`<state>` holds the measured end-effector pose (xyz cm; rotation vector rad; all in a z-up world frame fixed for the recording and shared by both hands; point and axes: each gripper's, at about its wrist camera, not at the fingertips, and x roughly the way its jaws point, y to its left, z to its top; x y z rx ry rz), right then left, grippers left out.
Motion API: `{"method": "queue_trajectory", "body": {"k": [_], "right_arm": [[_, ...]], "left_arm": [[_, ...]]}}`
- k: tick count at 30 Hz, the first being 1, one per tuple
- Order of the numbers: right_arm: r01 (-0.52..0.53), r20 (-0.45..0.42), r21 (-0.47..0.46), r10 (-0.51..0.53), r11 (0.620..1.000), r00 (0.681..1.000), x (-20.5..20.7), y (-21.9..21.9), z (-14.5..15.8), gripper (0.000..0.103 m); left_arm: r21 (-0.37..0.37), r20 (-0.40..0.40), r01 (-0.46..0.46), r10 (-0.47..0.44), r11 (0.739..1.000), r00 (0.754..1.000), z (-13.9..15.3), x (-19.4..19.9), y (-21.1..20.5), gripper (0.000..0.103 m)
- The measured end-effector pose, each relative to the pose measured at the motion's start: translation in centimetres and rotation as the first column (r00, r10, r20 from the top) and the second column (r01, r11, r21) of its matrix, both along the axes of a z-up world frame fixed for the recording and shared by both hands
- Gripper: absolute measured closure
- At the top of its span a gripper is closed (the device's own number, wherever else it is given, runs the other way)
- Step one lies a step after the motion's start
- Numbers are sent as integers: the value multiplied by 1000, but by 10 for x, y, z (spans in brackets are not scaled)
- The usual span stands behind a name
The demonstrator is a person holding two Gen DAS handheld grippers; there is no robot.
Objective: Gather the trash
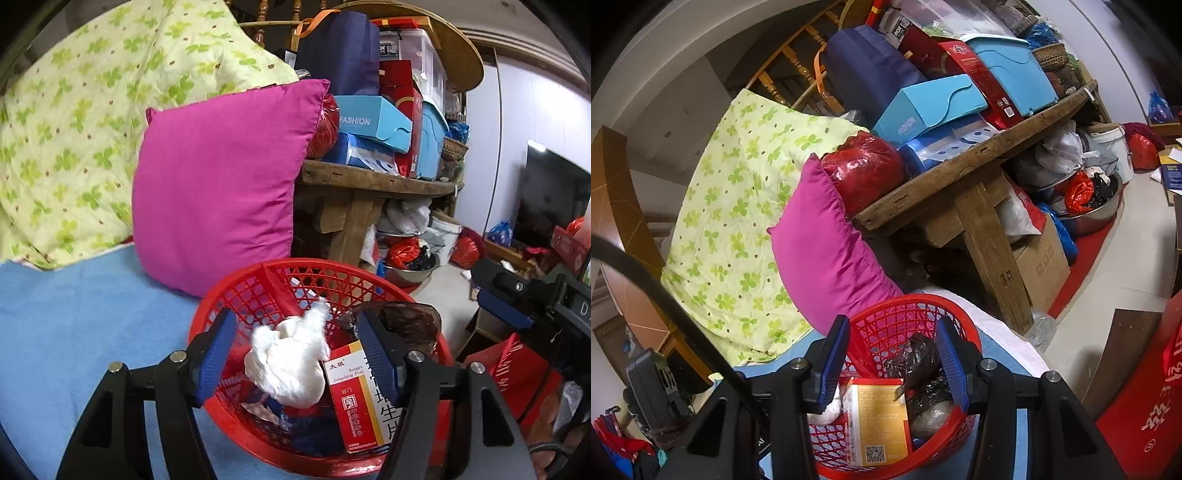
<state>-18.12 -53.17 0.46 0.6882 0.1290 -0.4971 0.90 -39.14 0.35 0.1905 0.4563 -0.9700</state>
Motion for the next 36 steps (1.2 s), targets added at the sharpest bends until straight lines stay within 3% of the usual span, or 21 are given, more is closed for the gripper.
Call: {"method": "queue_trajectory", "body": {"k": [2, 14, 24, 36], "right_arm": [[-4, 4, 1, 4, 1000, 1000, 0, 1, 0, 51], [-29, 14, 15, 29, 999, 999, 9, 17, 5, 48], [-28, -25, -71, 27, 997, 999, 23, 44, 12, 43], [-11, -123, -113, -3, 994, 992, 15, 74, 10, 38]], "left_arm": [[26, 20, -20, 19, 999, 1000, 2, -1, 0, 25], [110, 105, -139, 128, 984, 986, 18, -1, 32, 17], [110, 134, -223, 208, 969, 969, 38, 7, 73, 11], [105, 144, -244, 228, 964, 963, 55, 3, 111, 10]]}}
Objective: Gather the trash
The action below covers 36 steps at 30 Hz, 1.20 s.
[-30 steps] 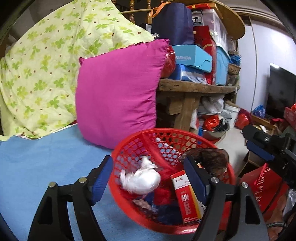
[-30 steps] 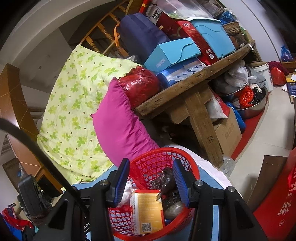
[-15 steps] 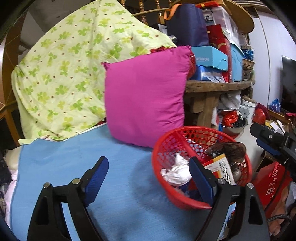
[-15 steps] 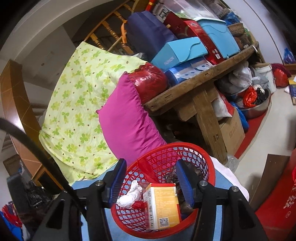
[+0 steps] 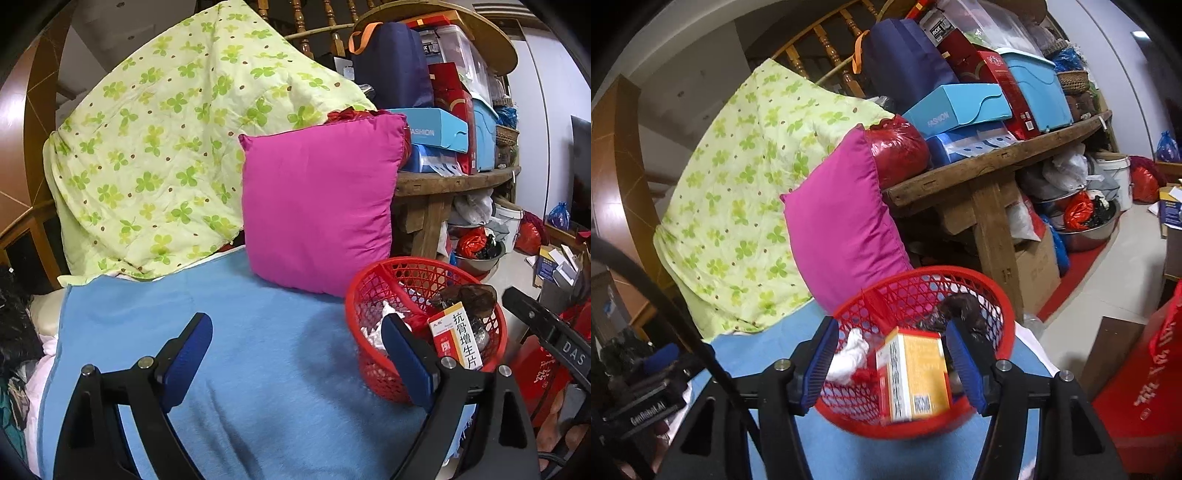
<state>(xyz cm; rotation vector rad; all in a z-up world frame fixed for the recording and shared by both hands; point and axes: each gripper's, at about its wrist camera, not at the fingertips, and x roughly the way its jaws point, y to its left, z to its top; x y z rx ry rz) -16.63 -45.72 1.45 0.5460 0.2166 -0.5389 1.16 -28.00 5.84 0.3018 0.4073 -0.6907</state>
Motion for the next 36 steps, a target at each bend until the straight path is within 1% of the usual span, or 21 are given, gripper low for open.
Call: {"method": "queue_trajectory", "body": {"k": [4, 7, 10, 13, 15, 20, 25, 28, 31, 36], "right_arm": [[6, -32, -25, -7, 1000, 999, -10, 15, 7, 38], [-4, -86, -76, -3, 997, 996, -19, 33, 14, 38], [-19, -116, -77, 10, 997, 993, -30, 44, 22, 38], [-31, -133, -81, 20, 996, 991, -40, 54, 34, 37], [-37, -146, -97, 23, 995, 989, -46, 61, 43, 35], [-63, -156, -109, 46, 992, 987, -64, 78, 61, 34], [-86, -160, -108, 68, 990, 985, -77, 91, 72, 34], [-102, -165, -111, 82, 989, 983, -83, 98, 76, 34], [-115, -167, -118, 95, 986, 981, -88, 105, 80, 34], [-127, -161, -102, 109, 987, 981, -99, 113, 83, 34]], "left_arm": [[5, -2, -4, 4, 1000, 1000, 1, -1, 14, 10], [13, -2, -6, 6, 1000, 1000, 2, -5, 23, 10], [29, -12, -11, 12, 1000, 1000, 3, -10, 33, 10], [33, -28, -35, 36, 999, 999, 6, -16, 44, 10], [42, -35, -70, 71, 997, 997, 9, -22, 52, 10], [47, -32, -131, 133, 990, 991, 13, -42, 74, 9], [78, -40, -169, 173, 983, 984, 11, -56, 90, 9], [82, -29, -202, 205, 976, 978, 14, -63, 100, 9], [82, -22, -213, 215, 974, 976, 19, -72, 107, 9], [81, 3, -218, 218, 973, 976, 30, -90, 116, 9]]}}
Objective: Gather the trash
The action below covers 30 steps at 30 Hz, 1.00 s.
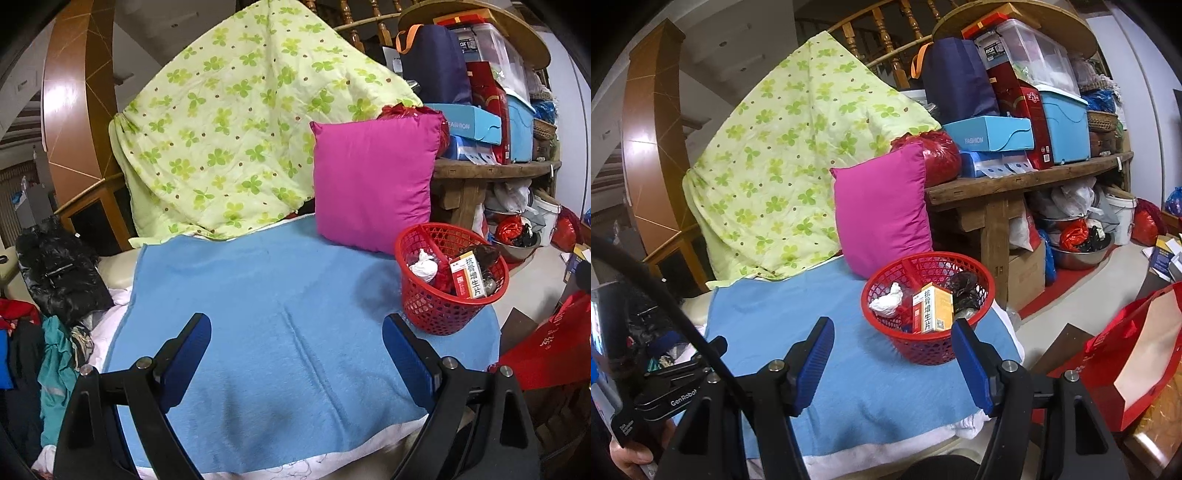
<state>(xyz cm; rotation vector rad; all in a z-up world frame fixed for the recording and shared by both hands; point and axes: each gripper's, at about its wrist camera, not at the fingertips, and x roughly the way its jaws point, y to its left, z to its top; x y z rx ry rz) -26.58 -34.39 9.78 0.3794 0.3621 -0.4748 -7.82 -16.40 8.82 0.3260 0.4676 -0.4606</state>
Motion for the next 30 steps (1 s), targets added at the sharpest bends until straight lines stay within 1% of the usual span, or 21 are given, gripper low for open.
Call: {"method": "queue_trajectory", "body": {"k": [6, 13, 20, 30], "right_arm": [[-24, -4, 2, 24, 1000, 1000, -12, 13, 3, 33], [-44, -1, -8, 44, 999, 999, -21, 28, 5, 33], [-42, 4, -15, 42, 999, 999, -21, 33, 9, 33], [-42, 10, -7, 42, 999, 999, -18, 35, 9, 33]], "left_arm": [[-14, 26, -4, 5, 1000, 1000, 16, -18, 13, 9], [-32, 47, -9, 10, 999, 999, 28, -31, 23, 8], [-46, 55, -19, 22, 999, 998, 31, -33, 29, 7], [-43, 61, -22, 25, 999, 998, 31, -33, 29, 7]]}}
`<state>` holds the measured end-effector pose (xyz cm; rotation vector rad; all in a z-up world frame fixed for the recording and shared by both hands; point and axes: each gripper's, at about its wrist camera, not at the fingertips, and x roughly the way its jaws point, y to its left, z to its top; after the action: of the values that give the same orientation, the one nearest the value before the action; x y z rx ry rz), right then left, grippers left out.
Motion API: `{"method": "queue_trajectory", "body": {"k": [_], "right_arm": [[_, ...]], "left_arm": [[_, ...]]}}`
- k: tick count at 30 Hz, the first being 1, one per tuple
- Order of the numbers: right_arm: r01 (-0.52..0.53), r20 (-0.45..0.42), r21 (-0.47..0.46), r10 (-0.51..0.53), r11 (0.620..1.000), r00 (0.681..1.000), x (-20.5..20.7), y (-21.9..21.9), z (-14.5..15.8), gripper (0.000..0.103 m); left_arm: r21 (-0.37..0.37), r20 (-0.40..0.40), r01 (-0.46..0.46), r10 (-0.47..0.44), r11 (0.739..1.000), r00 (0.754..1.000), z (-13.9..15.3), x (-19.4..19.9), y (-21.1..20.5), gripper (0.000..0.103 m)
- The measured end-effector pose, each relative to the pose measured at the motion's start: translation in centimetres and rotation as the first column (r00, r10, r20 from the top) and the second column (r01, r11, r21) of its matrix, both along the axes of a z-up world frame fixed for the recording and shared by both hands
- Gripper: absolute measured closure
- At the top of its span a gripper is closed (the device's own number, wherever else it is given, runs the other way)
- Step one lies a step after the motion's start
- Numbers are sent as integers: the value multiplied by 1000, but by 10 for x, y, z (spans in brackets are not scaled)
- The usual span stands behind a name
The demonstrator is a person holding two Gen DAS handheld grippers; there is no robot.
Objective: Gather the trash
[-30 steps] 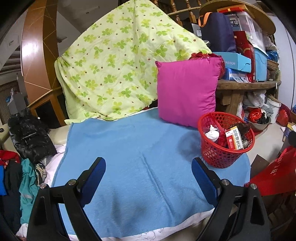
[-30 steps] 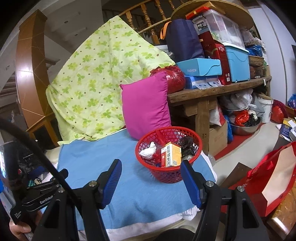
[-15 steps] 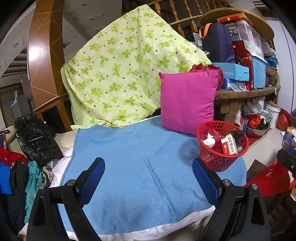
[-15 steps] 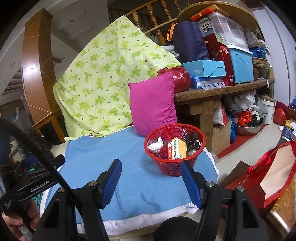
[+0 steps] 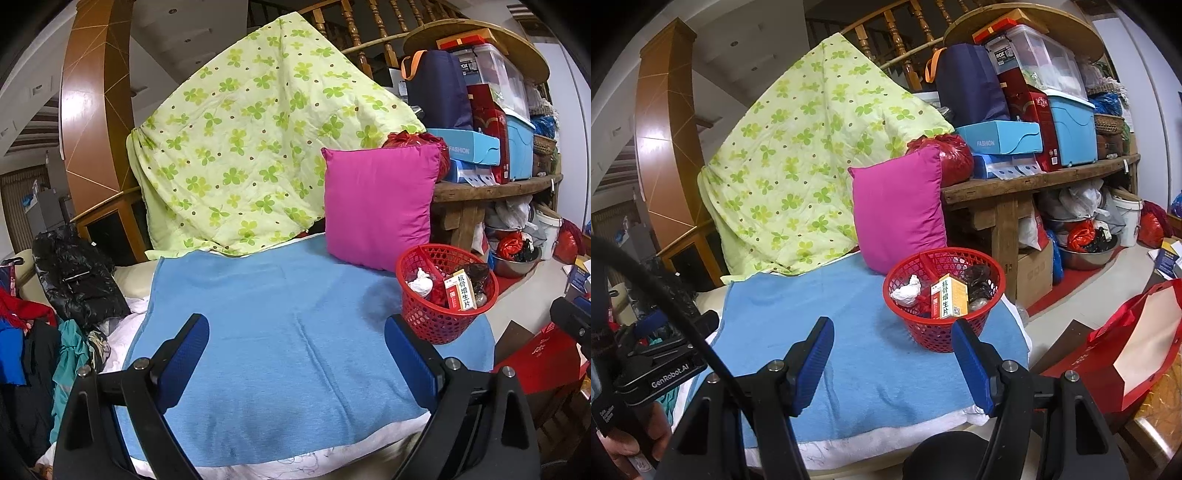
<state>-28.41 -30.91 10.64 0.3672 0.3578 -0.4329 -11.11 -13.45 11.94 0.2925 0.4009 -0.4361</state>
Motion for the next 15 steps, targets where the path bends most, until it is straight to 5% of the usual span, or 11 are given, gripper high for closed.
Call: {"method": "queue_trajectory", "body": {"k": [15], "right_arm": [[12, 8, 7, -12, 1000, 1000, -1, -2, -2, 33]], "left_arm": [[4, 8, 4, -4, 1000, 1000, 1, -6, -3, 7]]}}
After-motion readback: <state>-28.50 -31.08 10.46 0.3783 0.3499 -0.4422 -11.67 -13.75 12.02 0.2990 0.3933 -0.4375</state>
